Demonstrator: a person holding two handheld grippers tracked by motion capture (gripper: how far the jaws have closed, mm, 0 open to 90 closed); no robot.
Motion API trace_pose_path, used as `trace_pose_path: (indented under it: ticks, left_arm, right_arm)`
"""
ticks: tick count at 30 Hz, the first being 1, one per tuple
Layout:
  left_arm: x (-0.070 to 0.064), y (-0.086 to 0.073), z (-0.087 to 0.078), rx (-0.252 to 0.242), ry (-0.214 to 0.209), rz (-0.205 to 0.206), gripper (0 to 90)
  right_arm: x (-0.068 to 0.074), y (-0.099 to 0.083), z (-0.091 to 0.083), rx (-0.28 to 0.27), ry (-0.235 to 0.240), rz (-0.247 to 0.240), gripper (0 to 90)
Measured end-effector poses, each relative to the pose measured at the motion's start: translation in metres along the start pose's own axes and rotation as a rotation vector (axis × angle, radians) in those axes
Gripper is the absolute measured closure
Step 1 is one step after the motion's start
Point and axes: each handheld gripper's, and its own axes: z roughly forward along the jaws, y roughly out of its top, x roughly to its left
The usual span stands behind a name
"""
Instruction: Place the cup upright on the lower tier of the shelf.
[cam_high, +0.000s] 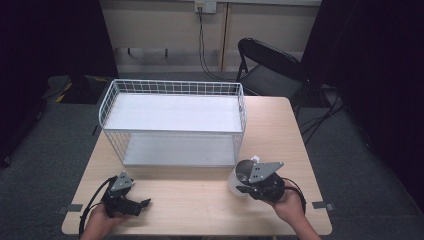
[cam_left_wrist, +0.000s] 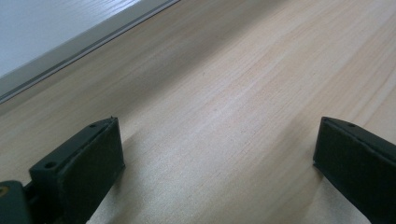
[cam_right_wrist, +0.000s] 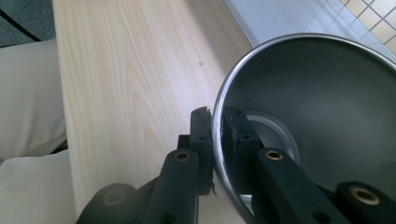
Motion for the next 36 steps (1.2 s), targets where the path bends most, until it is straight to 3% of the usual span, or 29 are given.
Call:
trace_pose_path:
  ticks: [13,36]
  left_arm:
    - [0.000,0.000,0.000,0.000,-0.001,0.003,0.7]
    - [0.000,0.000,0.000,0.000,-0.001,0.004,0.7]
  right_arm:
    - [0.005,0.014,0.005,-0.017,0.031,-0.017,82.6]
    - [0.012,0.040,0.015,-0.036,0.046,-0.068,82.6]
